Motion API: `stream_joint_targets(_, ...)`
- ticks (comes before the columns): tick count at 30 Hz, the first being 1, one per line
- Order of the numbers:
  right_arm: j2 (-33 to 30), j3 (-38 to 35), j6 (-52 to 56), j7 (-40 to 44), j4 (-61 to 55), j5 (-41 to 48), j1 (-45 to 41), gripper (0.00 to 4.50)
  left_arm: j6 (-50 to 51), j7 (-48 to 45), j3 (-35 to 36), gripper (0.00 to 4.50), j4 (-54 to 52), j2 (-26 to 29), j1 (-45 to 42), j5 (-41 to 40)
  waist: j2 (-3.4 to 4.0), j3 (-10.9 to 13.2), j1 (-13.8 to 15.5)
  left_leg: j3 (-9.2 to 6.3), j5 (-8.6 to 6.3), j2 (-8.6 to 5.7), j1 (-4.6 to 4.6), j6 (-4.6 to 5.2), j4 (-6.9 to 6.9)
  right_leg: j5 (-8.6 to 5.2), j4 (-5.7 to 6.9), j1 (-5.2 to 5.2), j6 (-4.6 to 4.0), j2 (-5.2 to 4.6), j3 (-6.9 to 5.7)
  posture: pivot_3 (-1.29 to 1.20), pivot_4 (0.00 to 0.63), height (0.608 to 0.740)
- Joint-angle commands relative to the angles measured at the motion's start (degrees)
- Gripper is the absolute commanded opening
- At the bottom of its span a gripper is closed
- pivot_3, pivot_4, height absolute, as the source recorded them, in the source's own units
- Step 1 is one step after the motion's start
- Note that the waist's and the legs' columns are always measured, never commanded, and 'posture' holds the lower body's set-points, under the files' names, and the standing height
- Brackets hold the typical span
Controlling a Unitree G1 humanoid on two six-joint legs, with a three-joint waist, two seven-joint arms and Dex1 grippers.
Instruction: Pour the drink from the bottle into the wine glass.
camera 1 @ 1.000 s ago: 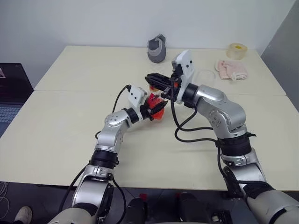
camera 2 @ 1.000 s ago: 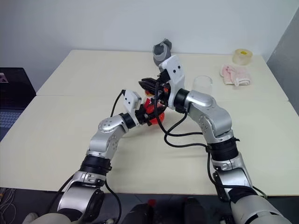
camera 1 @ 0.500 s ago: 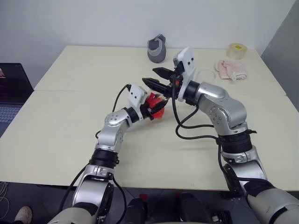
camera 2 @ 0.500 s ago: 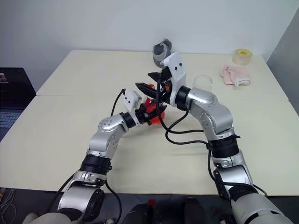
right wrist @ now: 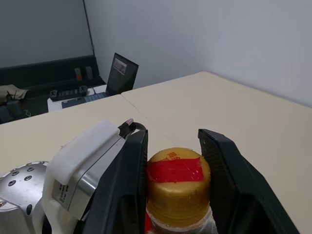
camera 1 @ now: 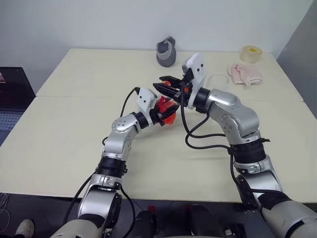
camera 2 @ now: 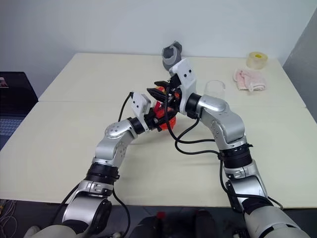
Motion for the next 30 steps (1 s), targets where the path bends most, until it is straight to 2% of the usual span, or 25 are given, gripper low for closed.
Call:
stream_joint_targets(1,0.67,-1.1,-1.53,0.26,-0.76,0.64,-1.07,1.29,-0.11,0.55,0.42,1.9,-4.38,-0.3,-0.4,-1.13,0.0,0.0,0.0,0.0,0.0,0.0,0.0,0.0,0.0,0.0,0.0,0.0,0.0,0.0,0.0,0.0,0.15,0.74)
stream_joint_targets(6,1.17,-1.13,-1.84,1.78,-0.4,1.63,-1.63,1.29,4.8,-0.48,0.03,1.85,-12.36,1.12,2.33,-3.38,0.0,0.0,-0.09,0.0,0.0,0.0,0.0,0.0,0.0,0.0,0.02,-0.01,0.0,0.0,0.01,0.0,0.15,0.74)
stream_joint_targets(12,0.47,0.16,-6.5,18.5,3.79,6.32,-5.86,1.29,17.73,-2.68,-0.1,1.82,-30.18,7.41,7.5,-10.79,0.01,0.01,-0.52,-0.01,0.0,0.03,0.0,0.0,0.0,0.0,0.07,-0.04,0.0,0.0,0.02,0.0,0.15,0.74)
stream_joint_targets(18,1.16,3.76,-13.17,36.86,10.79,7.46,-9.06,1.29,27.08,-2.33,0.41,1.82,-41.08,11.0,9.19,-17.57,0.02,0.0,-0.49,0.0,-0.01,0.02,0.02,0.01,0.01,0.0,-0.02,0.06,0.0,0.01,0.0,0.0,0.15,0.74)
stream_joint_targets(23,2.62,4.62,-15.01,42.46,14.03,6.71,-10.4,1.29,28.4,-3.47,0.86,1.82,-42.85,13.22,11.01,-18.51,0.02,0.01,-0.4,-0.01,0.0,0.03,0.03,0.0,0.02,0.0,0.0,0.06,0.0,0.01,-0.01,0.0,0.15,0.74)
stream_joint_targets(29,2.22,3.85,-13.27,44.12,16.73,6.08,-12.04,1.29,30.01,-3.65,2.74,1.82,-45.89,16.0,15.08,-20.31,0.03,0.01,-0.49,-0.01,0.0,0.06,0.03,0.0,0.0,0.0,0.01,0.02,-0.01,0.0,0.01,0.0,0.15,0.74)
stream_joint_targets(30,1.81,3.67,-13.16,44.05,16.71,6.01,-12.02,1.64,29.94,-3.8,3.01,1.82,-46.21,16.53,15.81,-20.37,0.03,0.01,-0.47,-0.02,0.0,0.07,0.03,0.0,-0.01,0.0,0.01,0.02,-0.01,-0.03,0.01,0.0,0.15,0.74)
